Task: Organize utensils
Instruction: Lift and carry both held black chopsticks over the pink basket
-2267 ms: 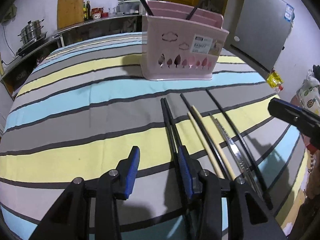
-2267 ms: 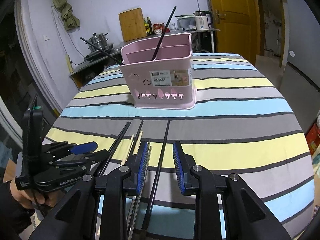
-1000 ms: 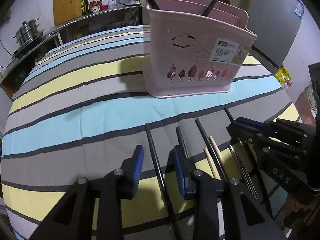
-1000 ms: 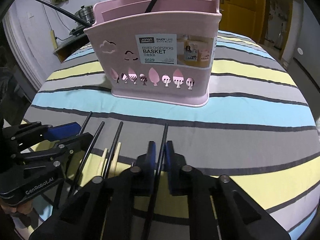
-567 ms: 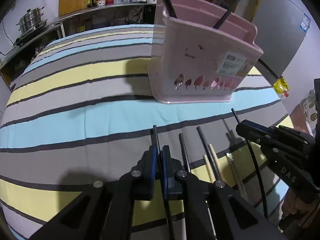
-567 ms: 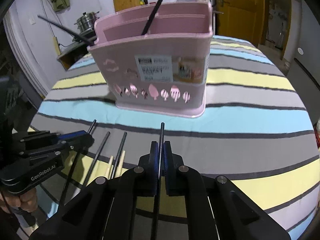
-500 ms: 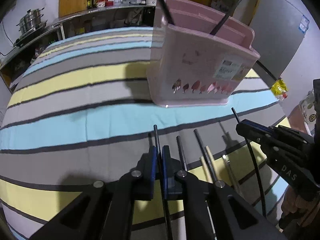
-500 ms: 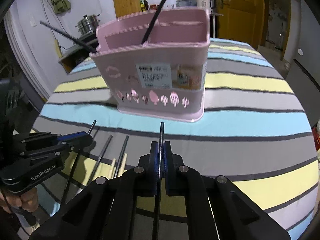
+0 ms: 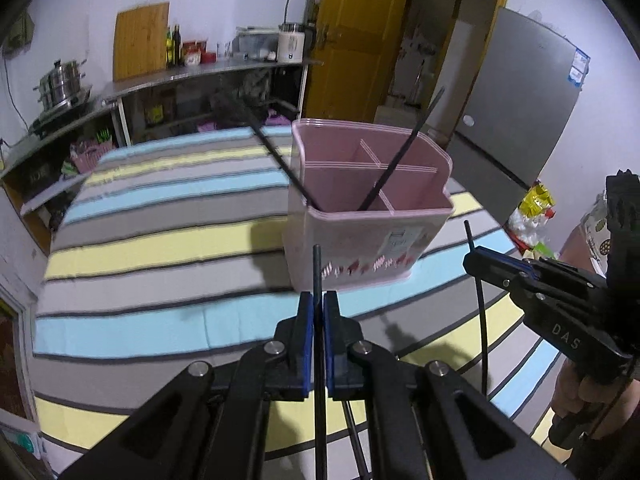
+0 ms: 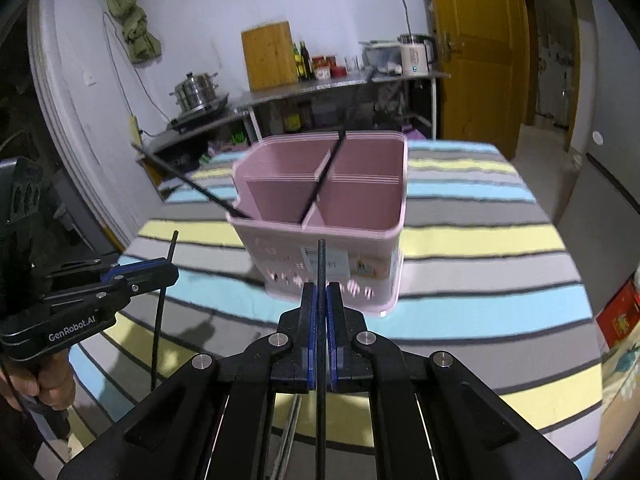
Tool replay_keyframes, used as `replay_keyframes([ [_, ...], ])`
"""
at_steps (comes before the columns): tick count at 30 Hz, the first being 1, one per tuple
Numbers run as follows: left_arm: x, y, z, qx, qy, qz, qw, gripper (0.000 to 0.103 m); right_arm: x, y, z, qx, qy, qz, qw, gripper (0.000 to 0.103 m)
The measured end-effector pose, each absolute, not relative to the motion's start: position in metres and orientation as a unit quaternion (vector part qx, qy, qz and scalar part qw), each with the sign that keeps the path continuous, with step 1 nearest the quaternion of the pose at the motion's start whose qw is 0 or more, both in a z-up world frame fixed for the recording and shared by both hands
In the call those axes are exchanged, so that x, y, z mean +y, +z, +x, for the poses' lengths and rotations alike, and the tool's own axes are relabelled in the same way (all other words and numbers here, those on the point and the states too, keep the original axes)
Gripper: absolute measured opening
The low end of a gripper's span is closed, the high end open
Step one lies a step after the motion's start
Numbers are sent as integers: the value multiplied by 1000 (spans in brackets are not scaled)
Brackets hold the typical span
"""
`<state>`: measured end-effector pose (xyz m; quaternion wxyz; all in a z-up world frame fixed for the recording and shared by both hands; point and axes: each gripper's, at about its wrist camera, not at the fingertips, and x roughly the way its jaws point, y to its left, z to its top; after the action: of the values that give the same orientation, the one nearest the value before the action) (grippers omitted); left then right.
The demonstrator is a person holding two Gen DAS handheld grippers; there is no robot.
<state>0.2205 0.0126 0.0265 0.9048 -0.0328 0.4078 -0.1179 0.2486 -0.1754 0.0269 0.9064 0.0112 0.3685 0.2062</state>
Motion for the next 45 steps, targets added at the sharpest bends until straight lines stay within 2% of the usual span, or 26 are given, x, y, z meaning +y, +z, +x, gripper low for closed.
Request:
replay_keyframes([
  [15, 20, 88, 216, 348, -118, -24, 930, 5, -190, 81, 238, 299, 204, 21, 932, 4],
  [35, 20, 98, 184, 354, -119, -20, 927, 5, -201, 88, 206, 289, 202, 17, 935, 4],
  [45, 29, 123, 184, 335, -126, -40, 933, 5, -200, 112, 204, 263, 209, 25, 942, 4],
])
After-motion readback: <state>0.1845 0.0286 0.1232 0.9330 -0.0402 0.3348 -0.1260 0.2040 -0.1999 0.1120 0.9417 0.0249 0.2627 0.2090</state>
